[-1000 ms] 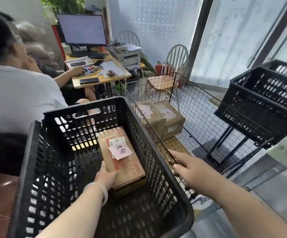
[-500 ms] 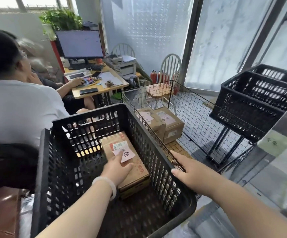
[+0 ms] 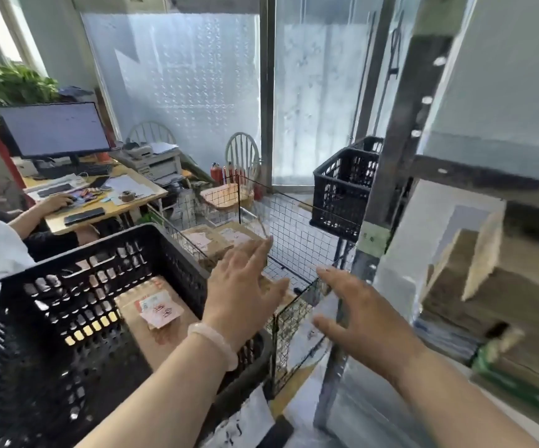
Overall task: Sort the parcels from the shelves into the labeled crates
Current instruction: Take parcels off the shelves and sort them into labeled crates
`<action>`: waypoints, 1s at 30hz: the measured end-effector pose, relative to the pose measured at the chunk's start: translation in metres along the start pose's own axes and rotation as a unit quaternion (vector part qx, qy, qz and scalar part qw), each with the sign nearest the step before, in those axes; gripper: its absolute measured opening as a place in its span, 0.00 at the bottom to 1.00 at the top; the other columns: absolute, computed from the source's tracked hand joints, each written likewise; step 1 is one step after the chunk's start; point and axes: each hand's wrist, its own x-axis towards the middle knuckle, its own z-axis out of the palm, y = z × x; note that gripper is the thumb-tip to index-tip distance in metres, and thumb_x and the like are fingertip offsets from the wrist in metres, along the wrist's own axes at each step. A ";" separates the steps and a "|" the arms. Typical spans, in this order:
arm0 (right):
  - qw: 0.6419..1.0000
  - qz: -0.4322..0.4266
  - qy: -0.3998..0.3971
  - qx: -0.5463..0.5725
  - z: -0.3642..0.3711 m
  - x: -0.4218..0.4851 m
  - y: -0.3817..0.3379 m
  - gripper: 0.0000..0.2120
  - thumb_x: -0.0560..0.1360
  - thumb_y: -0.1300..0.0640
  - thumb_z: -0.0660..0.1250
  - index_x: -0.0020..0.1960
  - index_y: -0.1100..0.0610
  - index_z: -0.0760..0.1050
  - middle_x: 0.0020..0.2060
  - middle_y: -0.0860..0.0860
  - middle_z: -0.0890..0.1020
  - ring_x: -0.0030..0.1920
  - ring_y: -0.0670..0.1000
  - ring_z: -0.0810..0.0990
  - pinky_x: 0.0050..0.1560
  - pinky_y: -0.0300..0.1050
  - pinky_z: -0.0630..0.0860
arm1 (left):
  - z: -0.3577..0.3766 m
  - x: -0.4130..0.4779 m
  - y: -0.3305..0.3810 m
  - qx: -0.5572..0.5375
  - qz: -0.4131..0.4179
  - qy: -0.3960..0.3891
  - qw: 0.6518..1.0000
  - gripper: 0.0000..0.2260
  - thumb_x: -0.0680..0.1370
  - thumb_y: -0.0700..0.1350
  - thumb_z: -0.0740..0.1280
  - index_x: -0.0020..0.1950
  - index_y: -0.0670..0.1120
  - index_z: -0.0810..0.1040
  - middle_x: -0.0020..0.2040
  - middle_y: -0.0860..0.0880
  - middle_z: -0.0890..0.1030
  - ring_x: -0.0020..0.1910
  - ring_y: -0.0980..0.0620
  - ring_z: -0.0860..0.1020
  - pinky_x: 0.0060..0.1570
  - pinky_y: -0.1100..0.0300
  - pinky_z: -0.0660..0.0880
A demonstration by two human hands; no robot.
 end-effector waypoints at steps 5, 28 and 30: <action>0.992 0.084 0.036 -0.085 -0.055 -0.094 0.057 0.40 0.72 0.30 0.61 0.78 0.38 0.49 0.78 0.41 0.53 0.77 0.44 0.52 0.75 0.44 0.51 | 0.039 -0.021 0.110 0.026 0.139 -0.036 0.989 0.33 0.77 0.67 0.58 0.79 0.64 0.48 0.80 0.56 0.54 0.78 0.52 0.49 0.75 0.51 0.44; 0.763 0.563 0.214 -0.233 -0.277 -0.729 0.192 0.44 0.70 0.26 0.58 0.78 0.40 0.42 0.79 0.44 0.49 0.78 0.47 0.48 0.76 0.48 0.48 | 0.202 -0.373 0.670 -0.096 0.597 -0.174 0.777 0.33 0.77 0.66 0.57 0.79 0.61 0.47 0.80 0.52 0.55 0.78 0.50 0.54 0.75 0.47 0.51; 0.740 0.591 0.230 -0.223 -0.279 -0.760 0.193 0.44 0.71 0.28 0.60 0.78 0.41 0.45 0.79 0.45 0.52 0.78 0.48 0.50 0.76 0.45 0.49 | 0.211 -0.397 0.696 -0.104 0.620 -0.184 0.756 0.34 0.77 0.66 0.57 0.79 0.60 0.47 0.79 0.52 0.56 0.77 0.49 0.56 0.74 0.49 0.53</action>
